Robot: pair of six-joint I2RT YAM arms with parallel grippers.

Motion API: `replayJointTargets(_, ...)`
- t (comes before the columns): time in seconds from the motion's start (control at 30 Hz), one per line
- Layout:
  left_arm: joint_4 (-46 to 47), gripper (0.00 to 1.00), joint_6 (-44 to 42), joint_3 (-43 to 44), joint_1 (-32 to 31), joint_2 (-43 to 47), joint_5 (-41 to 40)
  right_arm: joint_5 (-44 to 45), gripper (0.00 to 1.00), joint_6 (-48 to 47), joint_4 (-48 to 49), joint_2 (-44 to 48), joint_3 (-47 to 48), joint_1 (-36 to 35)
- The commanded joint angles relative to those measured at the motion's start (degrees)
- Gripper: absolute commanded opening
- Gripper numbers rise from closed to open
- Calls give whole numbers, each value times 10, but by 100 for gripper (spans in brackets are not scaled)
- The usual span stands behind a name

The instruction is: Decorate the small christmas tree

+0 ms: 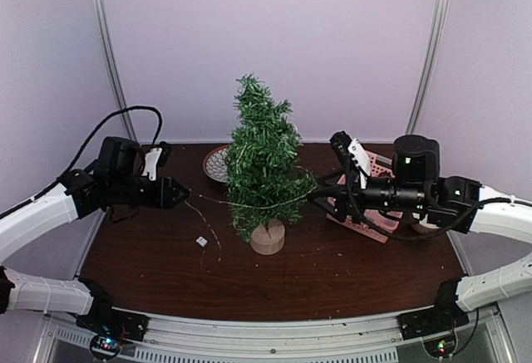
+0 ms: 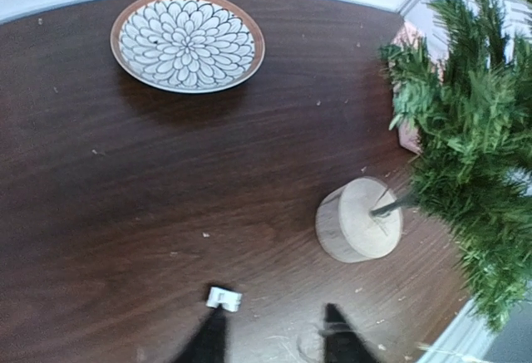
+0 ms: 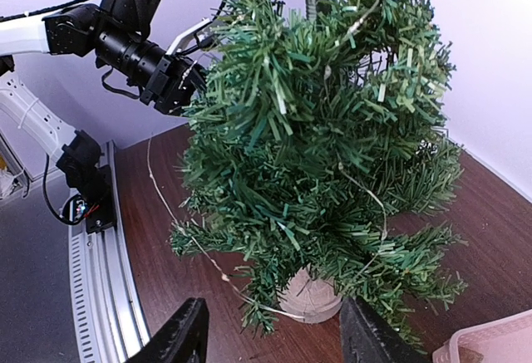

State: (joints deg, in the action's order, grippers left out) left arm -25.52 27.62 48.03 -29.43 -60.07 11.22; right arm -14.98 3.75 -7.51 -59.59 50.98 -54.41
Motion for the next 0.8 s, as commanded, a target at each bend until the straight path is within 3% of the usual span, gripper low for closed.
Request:
replayJointTargets(0.0, 58, 24, -13, 12, 4, -3, 30, -9, 58, -7, 6, 10, 19, -3)
replayJointTargets(0.13, 78, 0, -24, 31, 4, 7, 41, -10, 59, -8, 3, 29, 15, -3)
replayJointTargets(0.4, 76, 0, -43, 99, 6, -6, -12, -16, 63, -15, 9, 53, 13, -3)
replayJointTargets(0.5, 78, 1, -83, 111, 7, -16, 55, -16, 64, -19, -10, 50, 20, -4)
replayJointTargets(0.57, 82, 18, -112, 92, 7, -3, 104, -19, 65, -19, -16, 52, 21, -3)
replayJointTargets(0.7, 157, 49, -107, -17, 7, 88, 125, -24, 66, -18, -20, 63, 16, -3)
replayJointTargets(0.77, 163, 52, -115, -52, 7, 114, 142, -27, 66, -19, -25, 62, 16, -3)
